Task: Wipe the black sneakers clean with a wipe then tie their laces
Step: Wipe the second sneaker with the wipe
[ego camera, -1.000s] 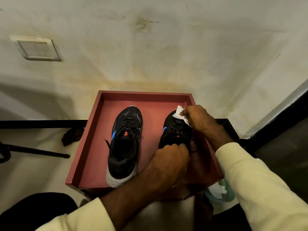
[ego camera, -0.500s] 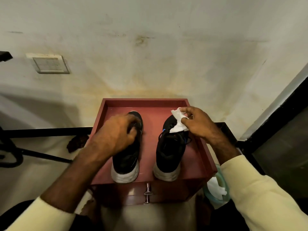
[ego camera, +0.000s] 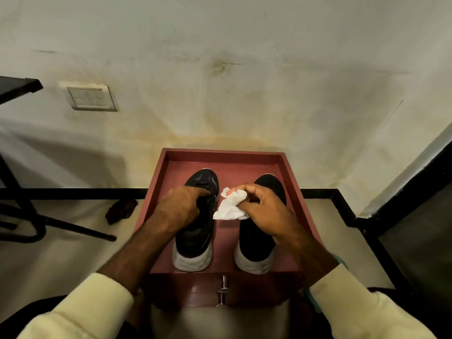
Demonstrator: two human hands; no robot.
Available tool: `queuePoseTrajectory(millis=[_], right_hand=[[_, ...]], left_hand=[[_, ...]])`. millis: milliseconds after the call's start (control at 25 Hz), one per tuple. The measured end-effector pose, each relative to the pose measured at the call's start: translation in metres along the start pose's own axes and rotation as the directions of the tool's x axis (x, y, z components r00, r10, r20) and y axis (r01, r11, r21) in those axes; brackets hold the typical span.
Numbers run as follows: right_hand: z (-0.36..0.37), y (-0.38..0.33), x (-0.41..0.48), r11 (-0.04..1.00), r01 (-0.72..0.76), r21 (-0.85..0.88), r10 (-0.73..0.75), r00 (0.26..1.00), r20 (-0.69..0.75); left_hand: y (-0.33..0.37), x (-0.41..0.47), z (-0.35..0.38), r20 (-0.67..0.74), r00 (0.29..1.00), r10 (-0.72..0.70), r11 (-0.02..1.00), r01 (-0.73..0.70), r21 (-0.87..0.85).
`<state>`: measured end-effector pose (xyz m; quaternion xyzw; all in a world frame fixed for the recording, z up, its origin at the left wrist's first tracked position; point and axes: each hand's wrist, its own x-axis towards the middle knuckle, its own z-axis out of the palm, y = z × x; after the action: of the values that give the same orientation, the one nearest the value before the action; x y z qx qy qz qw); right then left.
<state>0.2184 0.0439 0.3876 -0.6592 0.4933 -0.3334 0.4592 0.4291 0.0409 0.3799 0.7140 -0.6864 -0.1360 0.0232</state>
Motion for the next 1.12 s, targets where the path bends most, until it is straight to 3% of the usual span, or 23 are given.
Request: queuePoseTrajectory(millis=[160, 320, 480, 600, 800, 880, 1000, 1040, 1120], right_hand=[[0.011, 0.003, 0.013, 1.0, 0.023, -0.012, -0.023, 0.999, -0.044], [0.014, -0.014, 0.01, 0.989, 0.081, 0.124, -0.077, 0.996, -0.036], [0.017, -0.012, 0.005, 0.973, 0.231, -0.015, -0.231, 0.972, 0.041], [0.022, -0.007, 0.0, 0.952, 0.304, -0.016, -0.303, 0.951, 0.058], [0.036, -0.01, -0.005, 0.83, 0.527, -0.183, -0.513, 0.85, 0.122], [0.039, -0.009, -0.009, 0.789, 0.58, -0.201, -0.541, 0.812, 0.22], [0.042, -0.007, -0.014, 0.637, 0.719, -0.277, -0.59, 0.686, 0.426], [0.042, -0.006, -0.015, 0.614, 0.737, -0.283, -0.612, 0.671, 0.419], [0.038, -0.006, -0.01, 0.677, 0.681, -0.278, -0.625, 0.732, 0.27]], left_hand=[[-0.022, 0.006, -0.003, -0.18, 0.984, 0.008, 0.969, -0.052, -0.242], [-0.03, 0.001, -0.006, -0.316, 0.949, -0.012, 0.873, -0.144, -0.466], [-0.042, -0.006, -0.004, -0.285, 0.949, -0.132, 0.706, -0.112, -0.7], [-0.037, -0.01, -0.006, -0.241, 0.956, -0.166, 0.664, -0.073, -0.744], [-0.033, -0.003, -0.011, -0.274, 0.926, -0.259, 0.584, -0.076, -0.808], [-0.032, -0.001, -0.012, -0.275, 0.921, -0.277, 0.57, -0.072, -0.818], [-0.033, 0.001, -0.012, -0.255, 0.923, -0.287, 0.513, -0.077, -0.855], [-0.033, 0.001, -0.012, -0.242, 0.929, -0.279, 0.497, -0.076, -0.864], [-0.033, 0.001, -0.01, -0.246, 0.942, -0.23, 0.506, -0.1, -0.857]])
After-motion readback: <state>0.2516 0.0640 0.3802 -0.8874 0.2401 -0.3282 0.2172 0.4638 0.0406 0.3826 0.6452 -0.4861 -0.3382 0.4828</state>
